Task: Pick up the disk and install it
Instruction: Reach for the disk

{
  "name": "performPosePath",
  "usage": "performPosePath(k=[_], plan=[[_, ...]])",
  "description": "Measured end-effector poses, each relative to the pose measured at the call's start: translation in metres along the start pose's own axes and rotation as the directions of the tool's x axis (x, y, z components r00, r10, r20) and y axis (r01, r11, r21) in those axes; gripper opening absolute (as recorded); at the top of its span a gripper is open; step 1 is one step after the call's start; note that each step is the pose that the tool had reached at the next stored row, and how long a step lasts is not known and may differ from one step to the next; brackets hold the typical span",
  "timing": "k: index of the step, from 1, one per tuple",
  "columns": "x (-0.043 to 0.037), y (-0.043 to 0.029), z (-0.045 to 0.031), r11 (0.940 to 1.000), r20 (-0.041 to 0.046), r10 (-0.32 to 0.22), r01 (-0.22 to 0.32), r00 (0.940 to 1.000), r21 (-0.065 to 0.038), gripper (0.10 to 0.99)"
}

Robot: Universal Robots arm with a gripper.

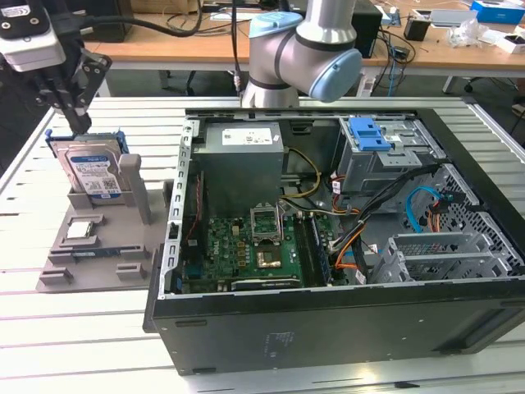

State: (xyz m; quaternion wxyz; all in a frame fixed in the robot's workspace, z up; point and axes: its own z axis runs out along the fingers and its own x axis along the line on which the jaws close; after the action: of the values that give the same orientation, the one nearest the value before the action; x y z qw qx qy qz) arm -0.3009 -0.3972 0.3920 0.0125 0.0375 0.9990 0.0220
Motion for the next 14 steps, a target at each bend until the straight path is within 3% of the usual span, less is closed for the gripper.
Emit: performPosePath(k=[14], plan=[[0.0326, 0.0002, 0.0023, 1.0000, 0.0001, 0.000, 0.000, 1.0000, 0.000, 0.106]])
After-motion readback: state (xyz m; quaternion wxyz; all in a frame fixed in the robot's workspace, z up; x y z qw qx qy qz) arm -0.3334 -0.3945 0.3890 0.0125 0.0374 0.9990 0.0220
